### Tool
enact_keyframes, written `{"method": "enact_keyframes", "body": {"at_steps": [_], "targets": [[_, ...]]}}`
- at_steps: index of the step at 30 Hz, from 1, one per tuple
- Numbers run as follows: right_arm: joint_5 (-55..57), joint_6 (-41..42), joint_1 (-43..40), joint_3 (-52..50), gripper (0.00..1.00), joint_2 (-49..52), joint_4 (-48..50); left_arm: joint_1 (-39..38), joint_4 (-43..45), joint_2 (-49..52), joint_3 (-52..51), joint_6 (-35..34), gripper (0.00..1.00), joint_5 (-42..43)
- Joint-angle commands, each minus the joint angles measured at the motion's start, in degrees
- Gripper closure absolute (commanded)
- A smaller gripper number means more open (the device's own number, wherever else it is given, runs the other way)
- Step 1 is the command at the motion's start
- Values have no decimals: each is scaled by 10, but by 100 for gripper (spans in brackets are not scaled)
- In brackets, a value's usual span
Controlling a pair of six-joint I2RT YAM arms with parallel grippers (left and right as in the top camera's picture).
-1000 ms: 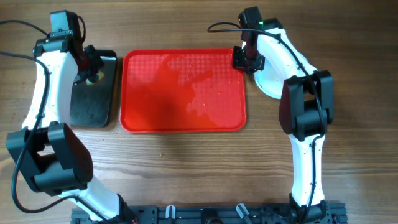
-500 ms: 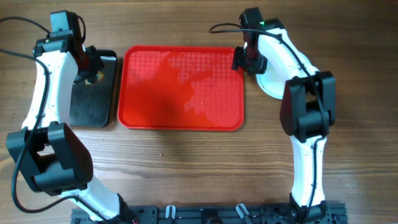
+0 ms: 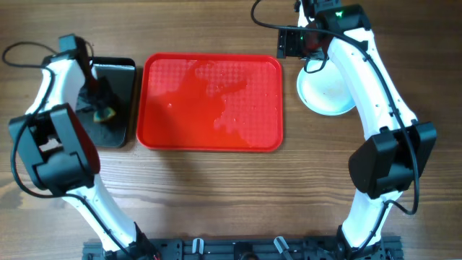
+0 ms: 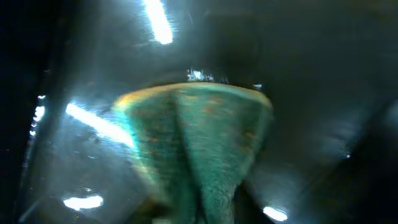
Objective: Clean dirty plates on tray and stack at the side
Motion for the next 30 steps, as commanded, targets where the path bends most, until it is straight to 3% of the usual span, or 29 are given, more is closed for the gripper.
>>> {"method": "enact_keyframes", "body": {"at_steps": [1, 3, 8, 13, 17, 18, 23, 30], "targets": [[9, -13, 0, 3, 23, 1, -1, 14, 3, 3, 2, -5, 0, 1], [10, -27, 0, 3, 23, 1, -2, 11, 4, 1, 11, -4, 0, 1], [10, -26, -2, 4, 23, -28, -7, -21, -97, -65, 114, -5, 0, 1], [5, -45, -2, 4, 23, -133, -8, -76, -122, -204, 154, -4, 0, -8], [4, -52, -2, 4, 22, -241, -30, -82, -122, -249, 154, -4, 0, -3], [4, -52, -2, 4, 1, -273, -42, -82, -122, -250, 154, -4, 0, -3], [-11, 9, -2, 4, 0, -427, -89, -82, -122, -250, 154, -4, 0, -3], [-6, -15, -2, 4, 0, -515, -110, -82, -122, -250, 154, -4, 0, -3]]}}
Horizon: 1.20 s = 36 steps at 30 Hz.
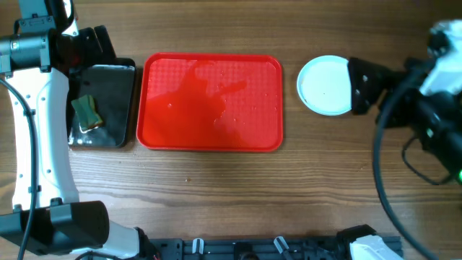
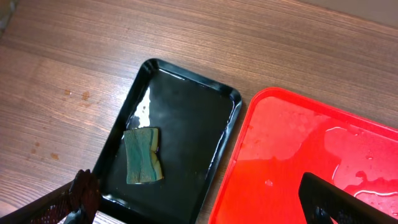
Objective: Clean dirty plates on tray and stack at the side
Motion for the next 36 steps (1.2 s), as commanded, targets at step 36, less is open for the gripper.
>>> {"method": "enact_keyframes", "body": {"at_steps": [36], "targets": [[-64, -92, -120, -1119, 0, -632, 708, 0, 0, 4, 2, -1, 0, -3]]}}
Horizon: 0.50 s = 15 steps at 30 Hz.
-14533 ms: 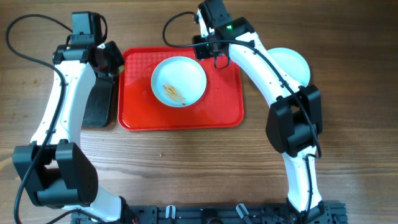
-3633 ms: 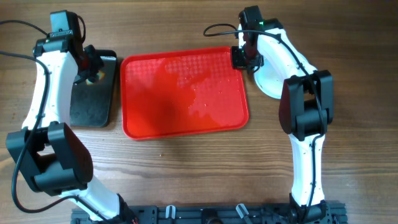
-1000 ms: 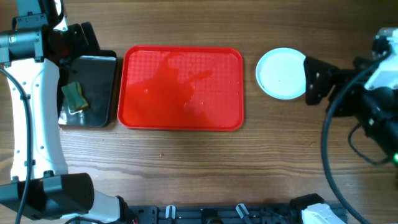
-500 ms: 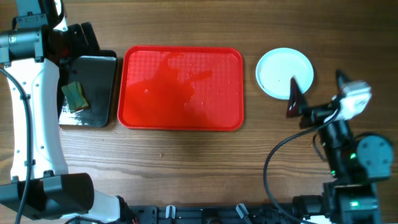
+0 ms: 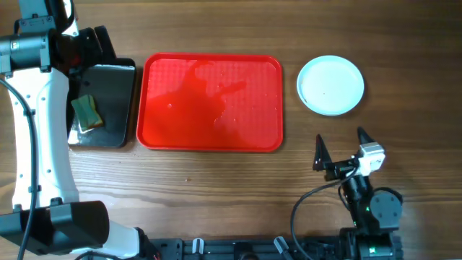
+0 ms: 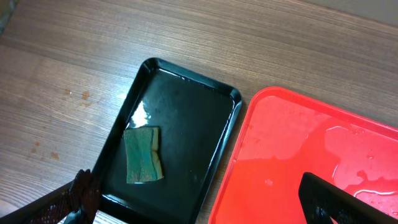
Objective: Clean dirty plates on tray and stack at the side
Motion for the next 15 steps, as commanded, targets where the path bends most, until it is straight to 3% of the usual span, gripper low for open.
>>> {"method": "enact_keyframes", "body": {"at_steps": [1, 15], "targets": [[6, 17, -2, -6, 0, -8, -8, 0, 1, 4, 2, -2, 0, -3], [-2, 17, -2, -6, 0, -8, -7, 0, 1, 4, 2, -2, 0, -3]]}}
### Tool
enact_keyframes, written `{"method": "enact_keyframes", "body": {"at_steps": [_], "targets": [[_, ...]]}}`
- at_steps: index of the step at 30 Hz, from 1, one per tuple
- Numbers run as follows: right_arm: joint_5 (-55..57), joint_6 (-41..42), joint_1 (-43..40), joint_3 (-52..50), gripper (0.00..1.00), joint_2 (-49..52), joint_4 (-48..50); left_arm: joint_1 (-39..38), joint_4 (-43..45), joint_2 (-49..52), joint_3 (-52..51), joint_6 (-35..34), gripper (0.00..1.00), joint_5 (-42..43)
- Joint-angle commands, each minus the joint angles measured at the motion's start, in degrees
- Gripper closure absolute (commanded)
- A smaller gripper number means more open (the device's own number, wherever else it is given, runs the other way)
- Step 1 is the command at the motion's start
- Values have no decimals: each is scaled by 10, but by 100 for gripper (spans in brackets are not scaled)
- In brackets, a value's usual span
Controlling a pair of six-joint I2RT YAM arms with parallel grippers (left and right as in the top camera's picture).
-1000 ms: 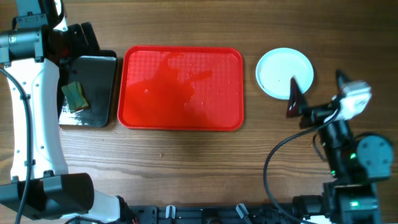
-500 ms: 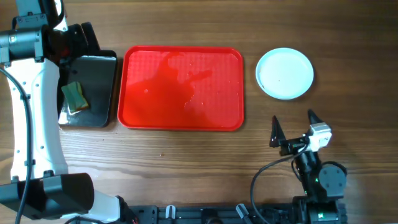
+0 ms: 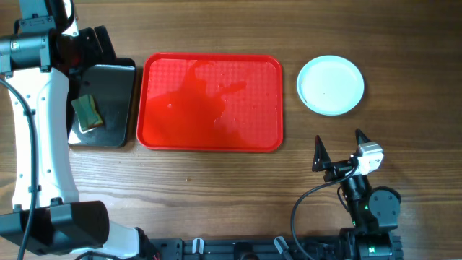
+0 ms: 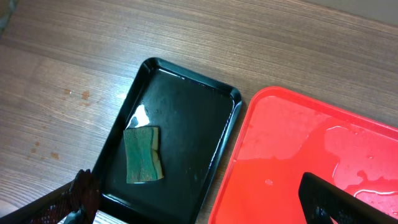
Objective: Clean dirty plates on tray and stack at the side
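The red tray [image 3: 213, 94] lies wet in the middle of the table with no plate on it. To its right the white plate [image 3: 330, 84] rests on the wood. My left gripper [image 4: 196, 190] hangs open high over the black tray [image 4: 186, 106], and the overhead view shows the left gripper [image 3: 97, 50] at the far left. The green sponge [image 4: 143, 154] lies loose in that tray. At the front right my right gripper [image 3: 338, 146] stands open on its folded arm, holding nothing.
The black tray [image 3: 119, 108] sits close against the red tray's left edge. Water film and droplets [image 4: 348, 137] shine on the red tray. Bare wooden table [image 3: 216, 188] spreads in front of both trays.
My left gripper was down in the black tray at the sponge while my right arm reached over the white plate. Then the left gripper hung high and open with the sponge left lying in the tray. The right arm later stood folded at the front right, open.
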Motion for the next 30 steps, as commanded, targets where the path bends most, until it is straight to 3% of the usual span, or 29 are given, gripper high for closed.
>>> {"method": "enact_keyframes", "body": {"at_steps": [1, 12, 18, 24, 30], "targets": [[-2, 8, -2, -1, 1, -8, 3, 0, 1, 4, 2, -2, 0, -3], [-2, 8, -2, -1, 0, -8, 3, 0, -14, 4, 2, -2, 0, 0], [-2, 8, -2, -1, 0, -8, 3, -22, 16, -19, -21, -2, 0, 65], [-2, 8, -2, -1, 0, -8, 3, -78, 264, -166, -251, -2, 0, 79], [-2, 8, -2, -1, 0, -8, 3, -76, 459, -420, -590, -2, 0, 123]]}}
